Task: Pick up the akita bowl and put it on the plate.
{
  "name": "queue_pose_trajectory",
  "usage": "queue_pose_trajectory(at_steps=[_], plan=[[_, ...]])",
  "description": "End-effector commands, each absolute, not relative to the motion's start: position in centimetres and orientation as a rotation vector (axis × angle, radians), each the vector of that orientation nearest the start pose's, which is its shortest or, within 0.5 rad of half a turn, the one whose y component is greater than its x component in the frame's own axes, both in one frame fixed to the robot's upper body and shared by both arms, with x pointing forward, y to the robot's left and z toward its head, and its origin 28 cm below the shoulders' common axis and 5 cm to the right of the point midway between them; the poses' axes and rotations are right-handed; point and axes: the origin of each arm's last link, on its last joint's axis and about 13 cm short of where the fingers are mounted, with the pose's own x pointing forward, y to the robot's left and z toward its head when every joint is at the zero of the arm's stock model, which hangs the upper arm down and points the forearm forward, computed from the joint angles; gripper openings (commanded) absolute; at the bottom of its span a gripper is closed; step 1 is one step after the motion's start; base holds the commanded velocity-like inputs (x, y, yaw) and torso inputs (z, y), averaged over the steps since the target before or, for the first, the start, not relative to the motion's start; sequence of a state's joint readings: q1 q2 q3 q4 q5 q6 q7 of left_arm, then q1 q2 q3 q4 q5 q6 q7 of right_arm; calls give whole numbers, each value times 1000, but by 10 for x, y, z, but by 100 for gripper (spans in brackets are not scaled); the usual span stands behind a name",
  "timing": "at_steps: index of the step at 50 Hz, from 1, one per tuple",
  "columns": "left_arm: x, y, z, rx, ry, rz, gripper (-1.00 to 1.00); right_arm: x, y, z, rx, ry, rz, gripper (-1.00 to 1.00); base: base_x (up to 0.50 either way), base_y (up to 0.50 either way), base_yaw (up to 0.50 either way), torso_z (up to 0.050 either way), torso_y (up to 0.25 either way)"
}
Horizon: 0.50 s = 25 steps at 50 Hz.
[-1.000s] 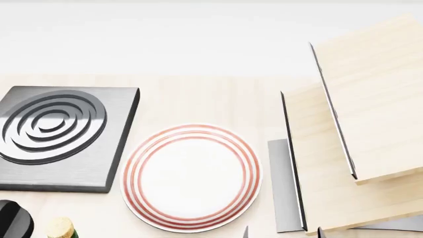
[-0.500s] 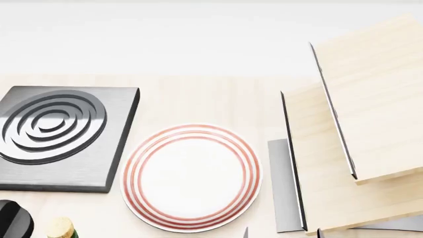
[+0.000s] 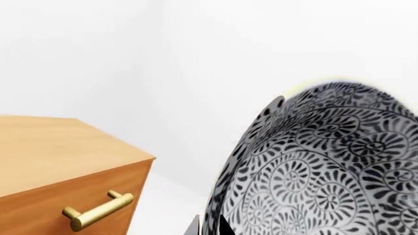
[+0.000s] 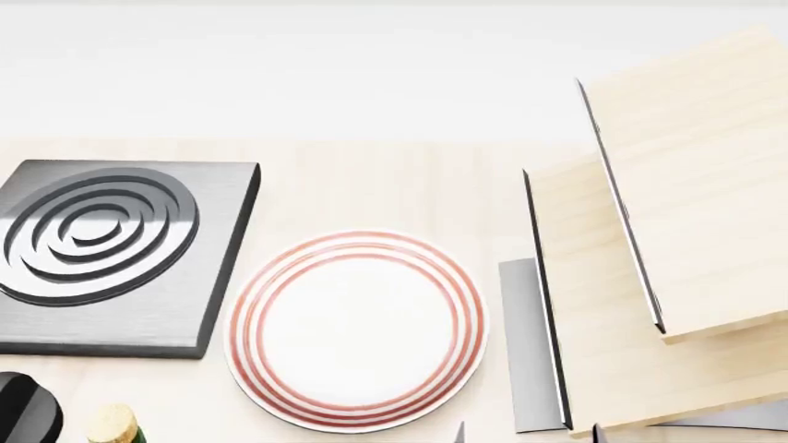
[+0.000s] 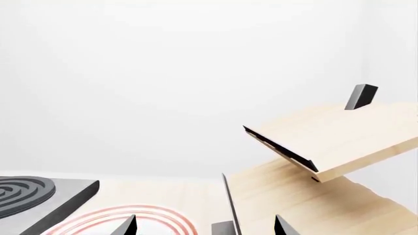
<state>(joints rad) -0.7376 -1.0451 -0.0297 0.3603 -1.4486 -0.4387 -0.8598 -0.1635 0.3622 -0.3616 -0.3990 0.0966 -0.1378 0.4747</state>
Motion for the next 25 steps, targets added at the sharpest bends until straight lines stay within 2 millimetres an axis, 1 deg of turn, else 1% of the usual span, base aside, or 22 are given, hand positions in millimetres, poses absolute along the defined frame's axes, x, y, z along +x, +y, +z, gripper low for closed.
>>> queue_pose_trajectory(at_steps=[1, 5, 10, 17, 22, 25], plan=[[256, 323, 338, -354, -340, 284, -100, 160, -89, 62, -49, -293, -12, 100, 0, 0, 0, 0, 10], [264, 318, 339, -362, -326, 267, -100, 160, -89, 61, -48, -292, -12, 100, 0, 0, 0, 0, 0], [279, 309, 341, -385, -317, 242, -100, 160, -88, 60, -48, -289, -11, 100, 0, 0, 0, 0, 0], [305, 296, 339, -435, -296, 197, -100, 161, -88, 59, -48, -284, -8, 100, 0, 0, 0, 0, 0], [318, 289, 340, -445, -278, 193, -100, 161, -87, 57, -49, -281, -3, 100, 0, 0, 0, 0, 2], [328, 282, 338, -460, -228, 157, -100, 162, -88, 57, -47, -280, -6, 100, 0, 0, 0, 0, 0]])
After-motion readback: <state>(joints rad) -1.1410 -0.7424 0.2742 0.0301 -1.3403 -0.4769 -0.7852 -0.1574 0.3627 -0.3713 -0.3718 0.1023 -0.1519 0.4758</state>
